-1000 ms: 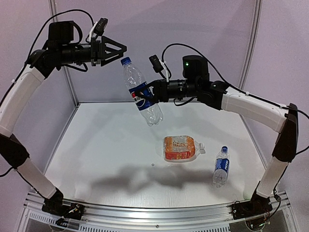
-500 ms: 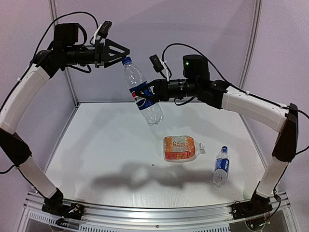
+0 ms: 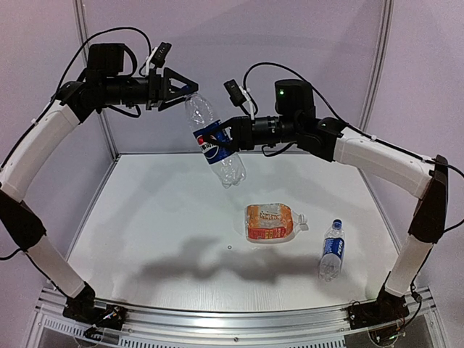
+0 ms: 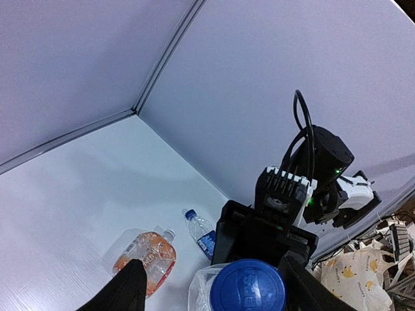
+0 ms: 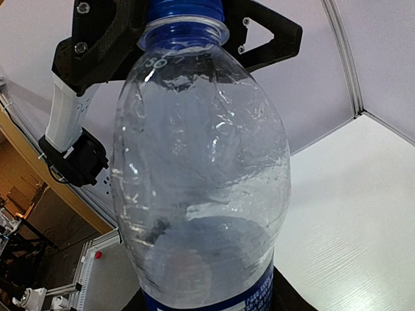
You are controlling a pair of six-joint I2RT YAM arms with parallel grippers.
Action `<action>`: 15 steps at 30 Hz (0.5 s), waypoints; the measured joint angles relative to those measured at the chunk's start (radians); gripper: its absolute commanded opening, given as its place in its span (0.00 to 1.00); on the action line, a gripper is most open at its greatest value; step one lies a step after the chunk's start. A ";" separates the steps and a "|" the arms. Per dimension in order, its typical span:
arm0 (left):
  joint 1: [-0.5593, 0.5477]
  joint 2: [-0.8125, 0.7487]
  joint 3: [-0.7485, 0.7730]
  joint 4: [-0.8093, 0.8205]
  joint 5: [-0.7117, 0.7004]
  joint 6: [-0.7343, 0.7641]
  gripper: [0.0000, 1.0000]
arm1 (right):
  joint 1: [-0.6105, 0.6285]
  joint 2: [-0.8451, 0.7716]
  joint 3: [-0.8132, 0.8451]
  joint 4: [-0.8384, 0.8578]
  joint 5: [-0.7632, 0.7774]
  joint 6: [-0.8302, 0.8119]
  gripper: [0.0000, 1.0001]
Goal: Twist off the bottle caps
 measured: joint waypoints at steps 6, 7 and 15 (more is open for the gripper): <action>-0.001 -0.019 -0.007 0.032 0.006 -0.013 0.66 | 0.000 0.009 0.031 -0.007 -0.005 -0.002 0.43; -0.001 -0.019 -0.007 0.039 0.009 -0.017 0.68 | 0.000 0.010 0.034 -0.007 -0.005 -0.002 0.43; 0.001 -0.020 -0.008 0.083 0.028 -0.050 0.77 | 0.000 0.015 0.064 -0.008 -0.020 -0.005 0.42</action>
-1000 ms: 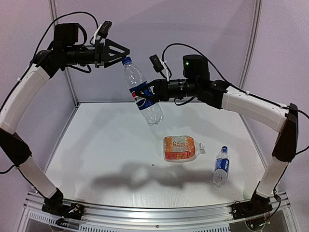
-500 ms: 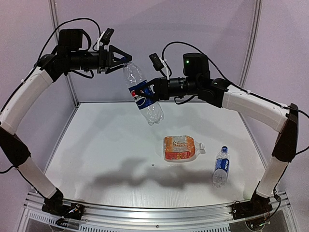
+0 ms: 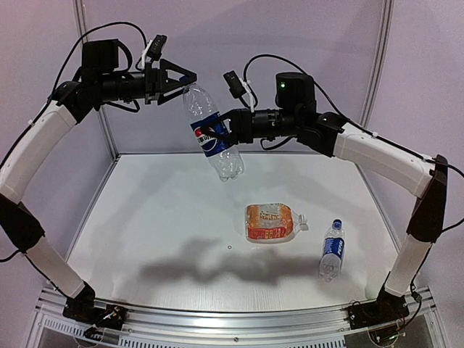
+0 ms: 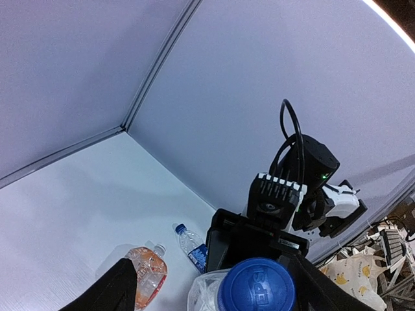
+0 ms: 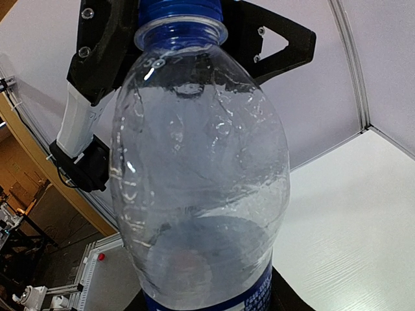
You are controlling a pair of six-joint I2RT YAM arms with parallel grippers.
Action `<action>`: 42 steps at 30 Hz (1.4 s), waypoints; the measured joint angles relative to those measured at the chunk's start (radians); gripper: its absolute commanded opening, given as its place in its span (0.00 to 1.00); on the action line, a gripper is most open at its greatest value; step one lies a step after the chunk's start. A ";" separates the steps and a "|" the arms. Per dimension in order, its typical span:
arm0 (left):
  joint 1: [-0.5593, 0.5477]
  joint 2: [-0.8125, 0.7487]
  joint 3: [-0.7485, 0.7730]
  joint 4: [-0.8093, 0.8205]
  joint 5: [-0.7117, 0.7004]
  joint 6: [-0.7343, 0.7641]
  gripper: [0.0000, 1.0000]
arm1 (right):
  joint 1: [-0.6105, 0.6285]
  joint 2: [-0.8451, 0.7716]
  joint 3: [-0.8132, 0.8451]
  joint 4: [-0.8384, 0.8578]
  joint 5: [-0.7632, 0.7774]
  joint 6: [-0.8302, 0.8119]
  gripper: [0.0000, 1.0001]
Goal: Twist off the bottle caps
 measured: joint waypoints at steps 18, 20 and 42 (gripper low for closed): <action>0.001 0.000 0.000 0.068 0.070 -0.072 0.60 | 0.000 0.029 0.032 -0.030 -0.008 -0.003 0.41; 0.000 0.000 0.000 0.068 0.071 -0.072 0.60 | 0.000 0.029 0.033 -0.030 -0.009 -0.003 0.41; -0.054 0.012 0.036 -0.074 -0.253 -0.068 0.07 | 0.014 0.047 0.081 -0.151 0.208 -0.103 0.38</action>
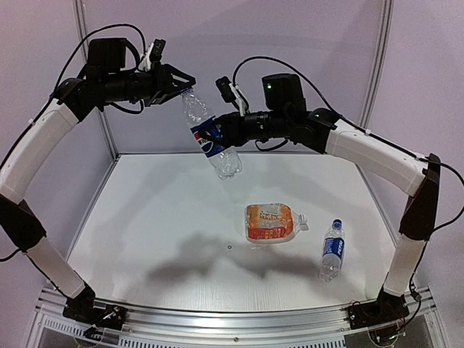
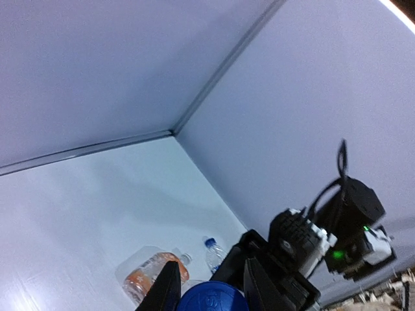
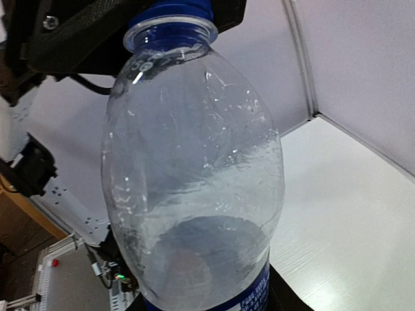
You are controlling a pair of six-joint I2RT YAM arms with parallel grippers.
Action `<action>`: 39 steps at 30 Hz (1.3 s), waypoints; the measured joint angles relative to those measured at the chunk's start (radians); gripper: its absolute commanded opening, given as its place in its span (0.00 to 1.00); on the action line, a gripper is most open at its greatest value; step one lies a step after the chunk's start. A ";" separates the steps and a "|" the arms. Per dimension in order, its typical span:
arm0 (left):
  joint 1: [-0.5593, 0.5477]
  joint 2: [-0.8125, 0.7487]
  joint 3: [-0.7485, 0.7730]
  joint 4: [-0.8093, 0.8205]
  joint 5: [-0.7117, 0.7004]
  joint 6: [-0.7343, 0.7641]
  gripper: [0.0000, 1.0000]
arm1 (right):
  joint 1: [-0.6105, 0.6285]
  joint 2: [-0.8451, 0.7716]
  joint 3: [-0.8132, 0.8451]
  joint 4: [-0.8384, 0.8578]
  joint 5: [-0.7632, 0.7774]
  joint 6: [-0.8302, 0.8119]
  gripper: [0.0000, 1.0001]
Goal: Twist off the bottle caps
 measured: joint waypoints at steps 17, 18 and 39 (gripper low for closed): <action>-0.051 0.094 0.071 -0.149 -0.261 -0.094 0.82 | 0.033 0.019 -0.034 -0.078 0.328 -0.097 0.38; -0.055 0.086 0.063 -0.151 -0.256 -0.087 0.85 | 0.033 -0.001 -0.074 -0.070 0.332 -0.094 0.37; -0.009 -0.199 -0.254 0.090 0.079 0.053 0.84 | -0.011 -0.317 -0.430 0.135 0.006 -0.044 0.38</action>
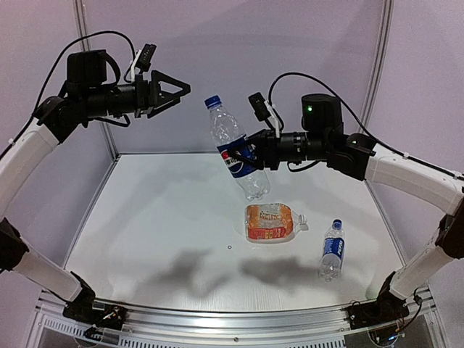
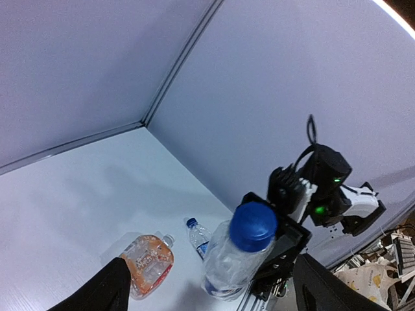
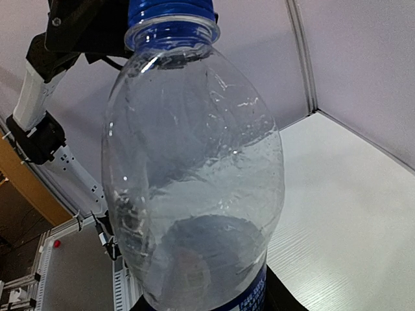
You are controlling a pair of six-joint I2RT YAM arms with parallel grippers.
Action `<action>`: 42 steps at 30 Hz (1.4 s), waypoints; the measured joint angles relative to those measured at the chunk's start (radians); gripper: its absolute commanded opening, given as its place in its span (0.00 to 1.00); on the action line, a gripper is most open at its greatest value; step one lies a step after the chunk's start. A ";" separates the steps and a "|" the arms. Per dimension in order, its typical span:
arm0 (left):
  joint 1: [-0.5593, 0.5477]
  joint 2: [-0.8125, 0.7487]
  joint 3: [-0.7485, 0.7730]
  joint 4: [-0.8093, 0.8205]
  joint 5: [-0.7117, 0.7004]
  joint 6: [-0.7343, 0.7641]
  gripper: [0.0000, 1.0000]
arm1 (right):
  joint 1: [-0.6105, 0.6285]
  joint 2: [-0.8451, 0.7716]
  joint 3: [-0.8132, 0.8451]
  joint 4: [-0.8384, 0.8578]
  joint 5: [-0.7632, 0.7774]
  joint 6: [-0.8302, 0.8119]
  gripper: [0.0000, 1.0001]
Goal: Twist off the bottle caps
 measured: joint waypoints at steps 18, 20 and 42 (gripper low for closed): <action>-0.090 0.142 0.069 0.112 0.074 0.002 0.68 | -0.051 0.003 -0.053 0.061 -0.310 0.049 0.39; -0.095 0.160 0.085 0.112 0.077 0.002 0.64 | -0.052 0.003 -0.053 0.056 -0.318 0.044 0.39; -0.135 0.172 0.103 0.113 0.109 0.000 0.54 | -0.059 0.003 -0.046 0.050 -0.333 0.042 0.38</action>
